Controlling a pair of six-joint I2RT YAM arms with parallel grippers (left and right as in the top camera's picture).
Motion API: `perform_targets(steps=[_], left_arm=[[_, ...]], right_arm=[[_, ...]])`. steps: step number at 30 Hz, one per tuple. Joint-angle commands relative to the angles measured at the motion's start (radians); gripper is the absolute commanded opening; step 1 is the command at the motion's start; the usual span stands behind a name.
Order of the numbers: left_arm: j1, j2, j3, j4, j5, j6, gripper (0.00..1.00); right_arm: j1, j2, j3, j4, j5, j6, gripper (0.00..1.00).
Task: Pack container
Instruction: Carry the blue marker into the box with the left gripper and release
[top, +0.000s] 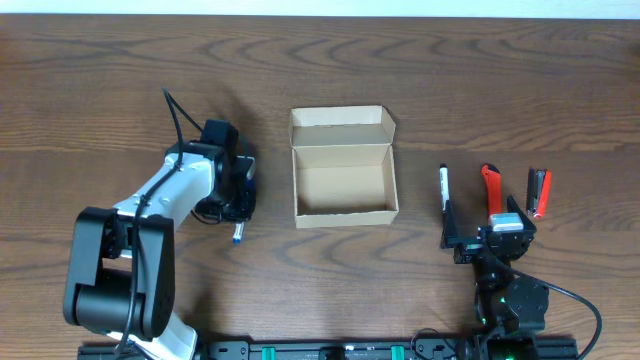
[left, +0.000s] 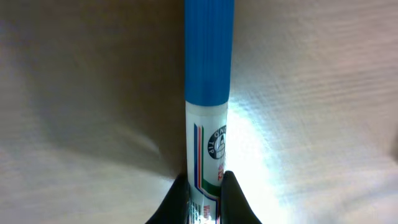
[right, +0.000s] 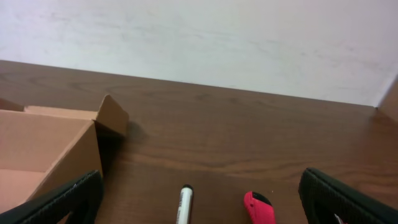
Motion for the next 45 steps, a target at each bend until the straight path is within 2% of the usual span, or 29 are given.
perform_targets(steps=[1, 8, 10, 19, 21, 27, 34, 45], left_arm=[[-0.007, -0.077, 0.128, -0.062, 0.052, 0.026, 0.06], [-0.111, -0.143, 0.466, -0.254, 0.044, 0.236, 0.06], [-0.161, -0.142, 0.545, -0.290, 0.045, 0.343, 0.06], [-0.417, -0.138, 0.596, -0.311, 0.060, 1.010, 0.06], [-0.447, -0.138, 0.596, -0.301, 0.067, 1.123, 0.05], [-0.469, -0.092, 0.595, -0.260, 0.097, 1.134, 0.06], [-0.468, 0.049, 0.595, -0.266, 0.095, 1.128, 0.06], [-0.448, 0.269, 0.595, -0.220, 0.018, 1.002, 0.06]], right_arm=[[0.010, -0.005, -0.002, -0.005, 0.007, -0.013, 0.99], [0.010, -0.005, -0.002, -0.005, 0.007, -0.013, 0.99], [0.010, -0.005, -0.002, -0.005, 0.007, -0.013, 0.99], [0.010, -0.005, -0.002, -0.005, 0.007, -0.014, 0.99], [0.010, -0.005, -0.002, -0.005, 0.007, -0.013, 0.99], [0.010, -0.005, -0.002, -0.005, 0.006, -0.013, 0.99], [0.010, -0.005, -0.002, -0.005, 0.006, -0.013, 0.99], [0.010, -0.005, -0.002, -0.005, 0.006, -0.013, 0.99]])
